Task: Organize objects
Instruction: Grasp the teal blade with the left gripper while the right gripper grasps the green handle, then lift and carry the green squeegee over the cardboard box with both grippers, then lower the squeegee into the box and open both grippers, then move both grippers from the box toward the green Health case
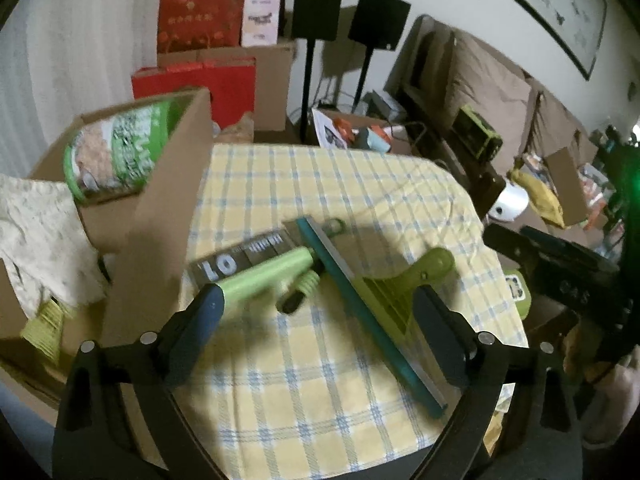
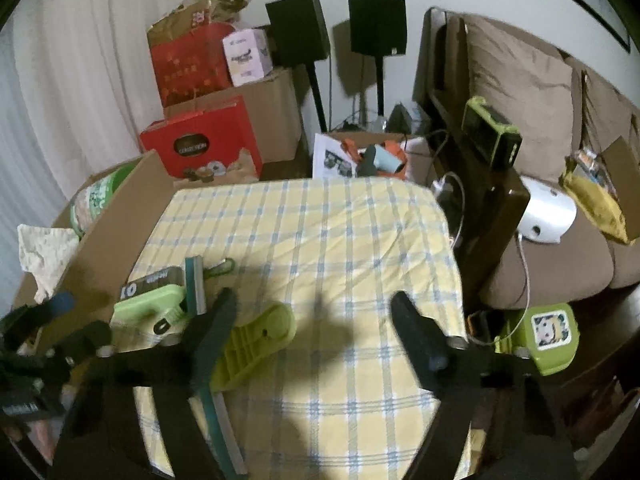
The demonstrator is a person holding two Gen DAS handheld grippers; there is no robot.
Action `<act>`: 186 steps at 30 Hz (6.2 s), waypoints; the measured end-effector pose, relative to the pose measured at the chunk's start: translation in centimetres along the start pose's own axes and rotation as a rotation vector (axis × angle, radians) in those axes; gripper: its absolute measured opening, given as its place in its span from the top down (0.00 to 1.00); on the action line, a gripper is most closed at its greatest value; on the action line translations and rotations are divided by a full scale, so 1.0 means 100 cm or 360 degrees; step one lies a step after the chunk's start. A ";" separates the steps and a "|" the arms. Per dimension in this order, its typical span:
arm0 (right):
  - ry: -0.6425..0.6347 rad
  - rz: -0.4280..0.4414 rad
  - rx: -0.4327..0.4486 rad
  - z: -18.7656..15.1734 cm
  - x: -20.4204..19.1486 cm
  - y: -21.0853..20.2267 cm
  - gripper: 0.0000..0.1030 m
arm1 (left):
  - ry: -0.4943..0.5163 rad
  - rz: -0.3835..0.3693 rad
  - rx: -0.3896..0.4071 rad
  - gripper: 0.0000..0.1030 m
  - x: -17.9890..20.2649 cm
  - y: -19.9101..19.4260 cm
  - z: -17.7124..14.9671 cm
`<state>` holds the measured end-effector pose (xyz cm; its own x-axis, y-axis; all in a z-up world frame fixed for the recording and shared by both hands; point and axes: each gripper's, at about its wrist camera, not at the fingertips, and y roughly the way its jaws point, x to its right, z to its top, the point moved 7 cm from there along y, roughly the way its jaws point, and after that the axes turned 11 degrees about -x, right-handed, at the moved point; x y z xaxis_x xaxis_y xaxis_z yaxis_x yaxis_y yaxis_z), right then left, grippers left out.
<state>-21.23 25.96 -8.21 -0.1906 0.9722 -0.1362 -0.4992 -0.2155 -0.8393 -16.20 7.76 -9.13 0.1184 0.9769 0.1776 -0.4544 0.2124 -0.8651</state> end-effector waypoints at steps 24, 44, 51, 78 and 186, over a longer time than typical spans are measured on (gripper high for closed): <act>0.0127 0.0378 -0.0169 -0.016 -0.006 0.065 0.49 | 0.0019 -0.0186 -0.0210 0.19 0.033 0.059 -0.039; 0.0231 0.0565 -0.0247 -0.012 -0.017 0.060 0.88 | 0.0092 -0.0176 -0.0259 0.21 0.057 0.071 -0.048; 0.0295 0.0580 -0.0295 -0.012 -0.025 0.045 0.89 | 0.0067 -0.0123 -0.0248 0.52 0.053 0.070 -0.047; 0.0206 0.0534 -0.0092 0.008 -0.052 -0.015 0.89 | -0.0014 -0.0267 -0.0161 0.77 0.045 0.035 -0.030; -0.0477 0.0153 -0.0002 0.037 -0.160 0.012 0.11 | -0.0302 0.0213 0.0150 0.02 -0.139 -0.067 0.026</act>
<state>-21.90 9.79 -5.10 -0.4777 0.8769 -0.0538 -0.4657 -0.3047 -0.8308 -17.11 -7.16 -4.54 -0.1123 0.9812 0.1572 -0.5364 0.0733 -0.8408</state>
